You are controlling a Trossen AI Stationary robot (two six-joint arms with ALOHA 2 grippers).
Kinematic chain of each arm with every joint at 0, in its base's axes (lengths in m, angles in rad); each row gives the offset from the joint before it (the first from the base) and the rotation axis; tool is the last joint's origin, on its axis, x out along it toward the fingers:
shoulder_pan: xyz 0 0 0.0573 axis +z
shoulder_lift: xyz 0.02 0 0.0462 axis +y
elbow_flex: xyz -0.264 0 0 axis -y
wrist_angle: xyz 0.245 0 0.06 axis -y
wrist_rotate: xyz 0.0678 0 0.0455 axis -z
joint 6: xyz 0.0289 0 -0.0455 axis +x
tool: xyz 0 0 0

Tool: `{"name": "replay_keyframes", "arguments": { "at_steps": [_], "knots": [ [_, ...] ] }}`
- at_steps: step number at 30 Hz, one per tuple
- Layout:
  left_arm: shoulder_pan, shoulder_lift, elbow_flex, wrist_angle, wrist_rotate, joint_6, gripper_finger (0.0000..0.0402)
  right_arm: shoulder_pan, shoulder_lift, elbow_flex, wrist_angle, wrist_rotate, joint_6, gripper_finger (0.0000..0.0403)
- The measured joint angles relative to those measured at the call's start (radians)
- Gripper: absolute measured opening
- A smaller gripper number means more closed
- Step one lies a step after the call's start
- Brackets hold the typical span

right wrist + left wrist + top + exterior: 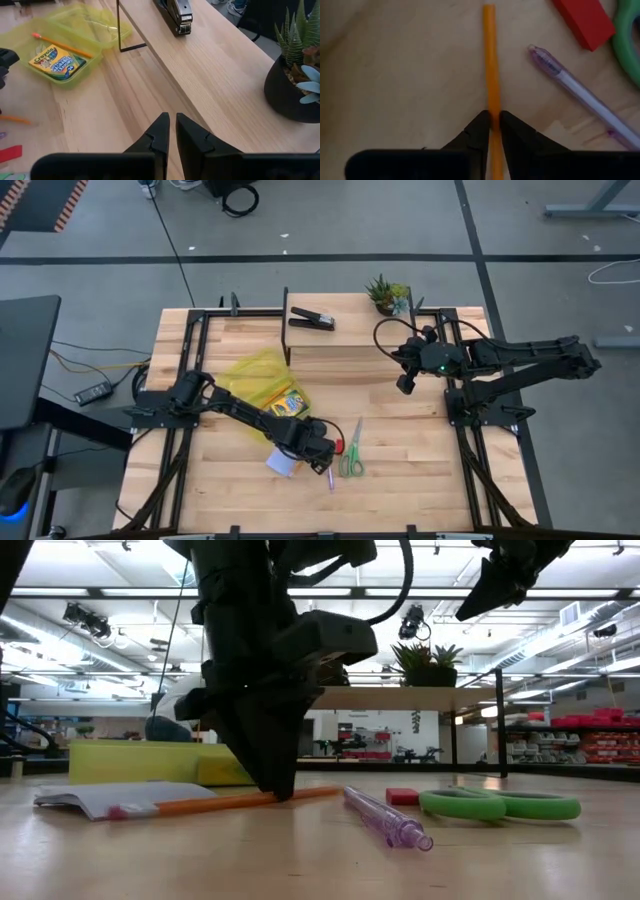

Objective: Pack school essentials
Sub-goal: Put the orange pencil into the yellow supply box

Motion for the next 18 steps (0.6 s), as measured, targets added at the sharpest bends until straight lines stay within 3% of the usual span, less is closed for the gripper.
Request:
{"name": "replay_keyframes", "arguments": {
  "at_steps": [6,18],
  "knots": [
    [-0.022,0.035,0.003,0.005,-0.010,0.031,0.0011,0.000,0.000,0.000,0.000,0.000,0.000,0.0039],
    [-0.028,0.051,0.066,-0.039,-0.026,0.075,0.0006,0.000,0.000,0.000,-0.002,0.000,0.000,0.0039]
  ]
}}
